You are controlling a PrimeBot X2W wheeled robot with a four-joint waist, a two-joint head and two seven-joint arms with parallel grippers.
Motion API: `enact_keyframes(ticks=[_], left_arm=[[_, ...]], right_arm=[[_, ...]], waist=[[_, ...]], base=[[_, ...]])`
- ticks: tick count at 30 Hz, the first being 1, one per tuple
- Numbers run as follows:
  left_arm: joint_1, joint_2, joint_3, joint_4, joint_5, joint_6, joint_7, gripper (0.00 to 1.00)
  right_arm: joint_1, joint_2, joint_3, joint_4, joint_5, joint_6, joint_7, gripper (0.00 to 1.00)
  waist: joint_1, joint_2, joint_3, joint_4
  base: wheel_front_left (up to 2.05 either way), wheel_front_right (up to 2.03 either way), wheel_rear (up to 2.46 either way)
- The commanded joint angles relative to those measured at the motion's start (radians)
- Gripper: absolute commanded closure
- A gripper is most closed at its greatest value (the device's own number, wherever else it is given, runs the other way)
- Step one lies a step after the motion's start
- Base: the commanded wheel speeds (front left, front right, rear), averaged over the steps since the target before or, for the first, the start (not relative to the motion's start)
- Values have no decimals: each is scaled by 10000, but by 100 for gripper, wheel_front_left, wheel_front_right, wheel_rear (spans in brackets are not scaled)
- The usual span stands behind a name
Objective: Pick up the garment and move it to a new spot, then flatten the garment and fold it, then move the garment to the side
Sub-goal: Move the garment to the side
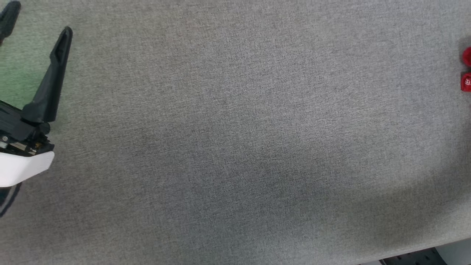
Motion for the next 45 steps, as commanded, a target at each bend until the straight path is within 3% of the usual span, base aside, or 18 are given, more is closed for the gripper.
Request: enact_keyframes(ticks=[1,2,3,9,17,21,28,36,45], left_arm=[[132,-98,26,42,-73,27,-48,0],[136,-144,43,68,-72,27,-47,0],[158,-205,60,92,-66,27,-48,0],[423,-745,97,350,-37,27,-48,0],[1677,-1981,-122,1748,-77,27,-47,0],[2477,-2946,108,2570,59,27,-48,0],[3464,-3952,611,3418,251,27,-47,0],[4367,-4616,880,3865,559,27,-48,0],[5168,-5018,1160,3979,826,27,-48,0]], right_arm=[[23,53,6,-43,-101,-51,-19,18],[70,75,6,-84,-137,-51,6,5],[120,110,35,-140,-176,-51,52,0],[540,161,516,-532,-253,-51,130,0],[1700,65,2601,-639,-178,-52,-129,0],[2332,7,3665,128,578,-51,-1061,0],[3182,79,4929,1402,1391,-51,-2641,0],[3878,341,5946,2187,2309,-48,-3939,0],[4916,608,6315,1495,3548,-39,-4670,0]], waist=[[0,0,-132,63],[0,0,-202,89],[0,0,-278,117],[0,0,-923,379],[0,0,-2727,916],[0,0,-3931,1396],[0,0,-5166,2088],[0,0,-6266,2730],[0,0,-7117,3175]], base=[[0,0,0],[0,0,0],[0,0,0],[0,0,0],[0,0,0],[0,0,0],[0,0,0],[0,0,0],[0,0,0]])
